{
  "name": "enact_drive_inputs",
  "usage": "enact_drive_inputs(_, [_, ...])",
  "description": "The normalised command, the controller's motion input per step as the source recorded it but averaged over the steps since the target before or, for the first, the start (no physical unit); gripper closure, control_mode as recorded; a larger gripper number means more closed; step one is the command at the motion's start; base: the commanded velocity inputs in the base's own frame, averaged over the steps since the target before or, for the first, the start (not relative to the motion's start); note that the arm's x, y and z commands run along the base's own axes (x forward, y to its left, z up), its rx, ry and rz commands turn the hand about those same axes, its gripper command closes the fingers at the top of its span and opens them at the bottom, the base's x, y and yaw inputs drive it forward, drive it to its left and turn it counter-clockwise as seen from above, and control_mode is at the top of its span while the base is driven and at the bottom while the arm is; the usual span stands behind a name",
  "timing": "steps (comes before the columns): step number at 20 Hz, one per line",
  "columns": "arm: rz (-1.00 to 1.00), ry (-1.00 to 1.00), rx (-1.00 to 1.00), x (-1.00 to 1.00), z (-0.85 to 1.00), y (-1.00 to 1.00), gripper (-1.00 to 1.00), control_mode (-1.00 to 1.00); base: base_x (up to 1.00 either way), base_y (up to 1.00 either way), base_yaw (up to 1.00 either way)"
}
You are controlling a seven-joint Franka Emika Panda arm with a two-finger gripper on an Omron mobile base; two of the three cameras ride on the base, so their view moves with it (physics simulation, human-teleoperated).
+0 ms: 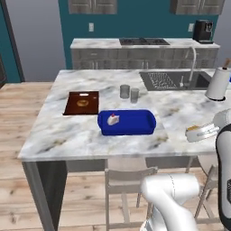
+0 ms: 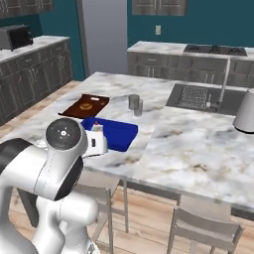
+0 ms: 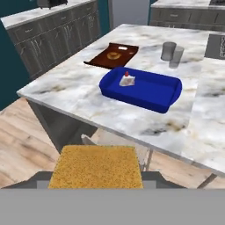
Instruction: Take the cakes from the fridge and place them on the empty tray on the dining counter.
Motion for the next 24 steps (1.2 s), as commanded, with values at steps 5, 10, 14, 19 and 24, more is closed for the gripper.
enact_drive_inputs(5, [0.00,0.00,0.00,0.00,0.00,0.00,1.00,1.00,1.00,0.01,0.03])
enact_drive_inputs(10, [0.00,0.00,0.00,0.00,0.00,0.00,1.00,1.00,1.00,0.13,0.00])
enact_drive_inputs(14, [0.00,0.00,0.00,0.00,0.00,0.00,1.00,1.00,0.75,0.01,0.00])
enact_drive_inputs(19, [0.00,0.00,0.00,0.00,0.00,0.00,1.00,1.00,0.24,0.00,0.00])
enact_drive_inputs(24, [0.00,0.00,0.00,0.32,0.00,0.00,1.00,-1.00,0.14,0.00,0.00])
